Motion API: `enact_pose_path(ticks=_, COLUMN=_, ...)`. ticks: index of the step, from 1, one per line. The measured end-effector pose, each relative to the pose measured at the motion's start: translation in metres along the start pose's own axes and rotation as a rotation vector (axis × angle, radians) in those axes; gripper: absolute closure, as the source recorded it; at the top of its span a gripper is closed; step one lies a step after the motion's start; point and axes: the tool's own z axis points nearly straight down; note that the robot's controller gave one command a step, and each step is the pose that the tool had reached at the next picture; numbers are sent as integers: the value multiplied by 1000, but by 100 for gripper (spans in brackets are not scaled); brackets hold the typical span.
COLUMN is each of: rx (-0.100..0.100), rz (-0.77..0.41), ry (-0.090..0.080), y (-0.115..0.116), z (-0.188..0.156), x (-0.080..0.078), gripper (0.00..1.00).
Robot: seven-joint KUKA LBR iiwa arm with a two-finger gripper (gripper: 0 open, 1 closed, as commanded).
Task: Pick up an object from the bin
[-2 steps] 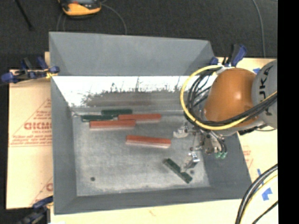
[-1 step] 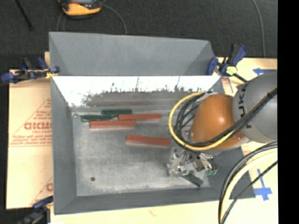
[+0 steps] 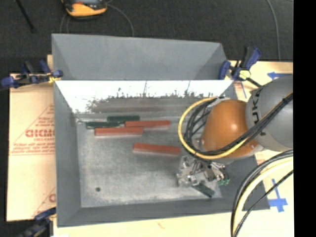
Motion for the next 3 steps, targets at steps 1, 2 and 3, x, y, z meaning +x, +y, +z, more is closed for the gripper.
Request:
enact_pose_path(ticks=1, rx=-2, rz=10, ry=-1, y=4, z=-35, x=6, gripper=100)
enact_pose_path(ticks=2, rx=0, rz=61, ry=-10, y=6, z=-66, x=9, gripper=0)
enact_pose_path(ticks=3, rx=0, rz=61, ry=-10, y=6, z=-66, x=9, gripper=0)
